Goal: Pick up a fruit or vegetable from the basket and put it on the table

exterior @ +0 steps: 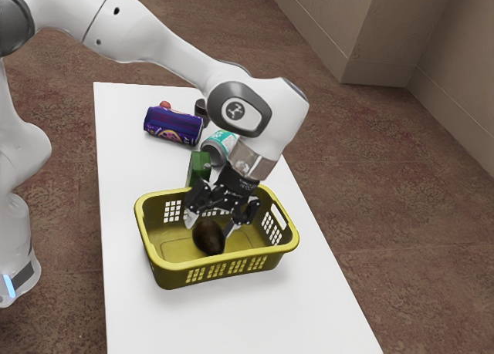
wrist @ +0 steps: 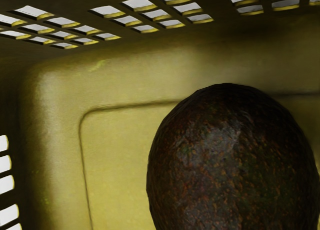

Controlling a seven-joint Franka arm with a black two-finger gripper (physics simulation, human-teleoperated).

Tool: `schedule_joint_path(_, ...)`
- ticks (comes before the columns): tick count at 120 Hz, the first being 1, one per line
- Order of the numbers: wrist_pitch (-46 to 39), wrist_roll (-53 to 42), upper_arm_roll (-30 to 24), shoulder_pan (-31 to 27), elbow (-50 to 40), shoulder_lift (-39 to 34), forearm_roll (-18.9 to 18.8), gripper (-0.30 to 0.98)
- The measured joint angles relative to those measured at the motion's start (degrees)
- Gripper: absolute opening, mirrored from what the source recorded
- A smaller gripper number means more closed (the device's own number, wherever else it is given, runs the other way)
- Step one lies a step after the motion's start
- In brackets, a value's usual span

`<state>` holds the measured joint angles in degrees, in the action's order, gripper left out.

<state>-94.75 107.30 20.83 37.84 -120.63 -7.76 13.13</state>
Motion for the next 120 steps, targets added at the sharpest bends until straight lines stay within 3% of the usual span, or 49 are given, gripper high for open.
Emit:
schedule_joint_path(91,-1.0,-0.7,0.4,-2.6,-1.3,4.0,3.5,0.68)
schedule_joint_path(120,-1.1,-0.8,0.5,-2.6,-1.2,4.0,3.9,0.4)
